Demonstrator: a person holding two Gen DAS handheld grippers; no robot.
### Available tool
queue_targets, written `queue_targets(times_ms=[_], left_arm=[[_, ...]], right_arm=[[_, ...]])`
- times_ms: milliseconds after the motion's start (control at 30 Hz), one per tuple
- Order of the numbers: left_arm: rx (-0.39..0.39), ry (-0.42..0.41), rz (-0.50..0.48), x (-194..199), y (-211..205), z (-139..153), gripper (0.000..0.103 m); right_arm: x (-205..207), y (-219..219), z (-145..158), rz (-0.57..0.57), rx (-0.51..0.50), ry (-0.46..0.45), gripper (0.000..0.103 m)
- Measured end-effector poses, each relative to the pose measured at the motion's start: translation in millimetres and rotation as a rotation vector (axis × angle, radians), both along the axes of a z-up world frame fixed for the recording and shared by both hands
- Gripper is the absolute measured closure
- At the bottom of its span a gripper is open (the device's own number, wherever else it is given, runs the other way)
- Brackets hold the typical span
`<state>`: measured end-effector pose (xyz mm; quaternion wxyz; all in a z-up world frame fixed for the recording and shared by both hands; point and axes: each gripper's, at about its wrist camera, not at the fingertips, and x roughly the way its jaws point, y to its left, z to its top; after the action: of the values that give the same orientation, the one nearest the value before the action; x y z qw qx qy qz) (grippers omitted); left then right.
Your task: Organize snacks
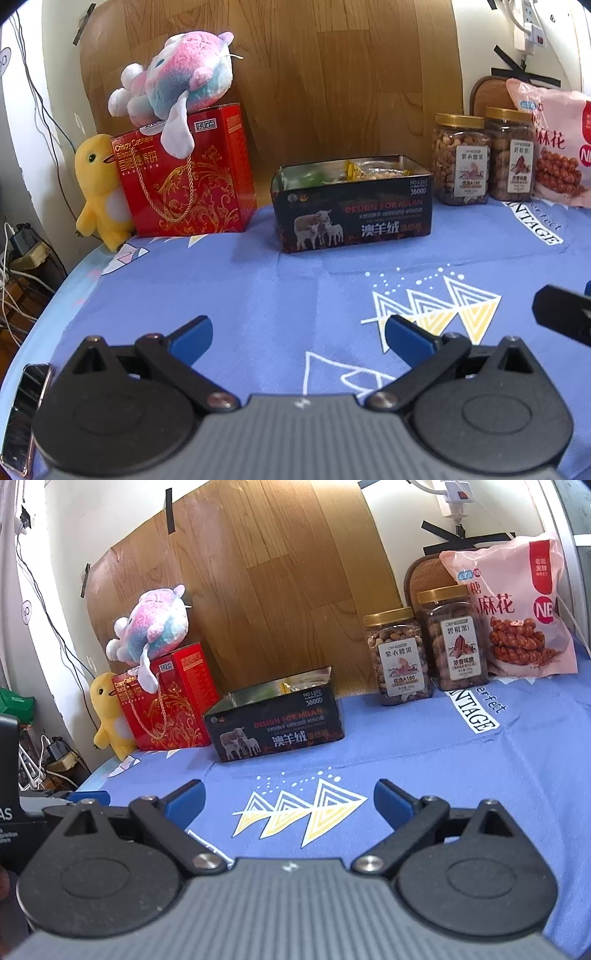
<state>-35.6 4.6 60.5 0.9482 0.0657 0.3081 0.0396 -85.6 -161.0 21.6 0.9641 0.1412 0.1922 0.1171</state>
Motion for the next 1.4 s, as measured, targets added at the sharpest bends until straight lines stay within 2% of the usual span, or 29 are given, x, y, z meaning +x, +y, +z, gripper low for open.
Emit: queue_targets(times_ms=[467, 600, 1400], left_arm=[[-0.042, 0.003, 0.025, 0, 7, 0, 0.000], [-0.057, 0.003, 0.026, 0, 9, 1, 0.000], [-0.041, 0.003, 0.034, -1, 8, 0, 0.000]], right_arm=[[-1, 9, -1, -0.003, -0.003, -0.006, 0.002], [-3, 11, -1, -0.033, -0.003, -0.017, 0.000], [-4, 15, 1, 0.013, 0.006, 0.009, 0.000]])
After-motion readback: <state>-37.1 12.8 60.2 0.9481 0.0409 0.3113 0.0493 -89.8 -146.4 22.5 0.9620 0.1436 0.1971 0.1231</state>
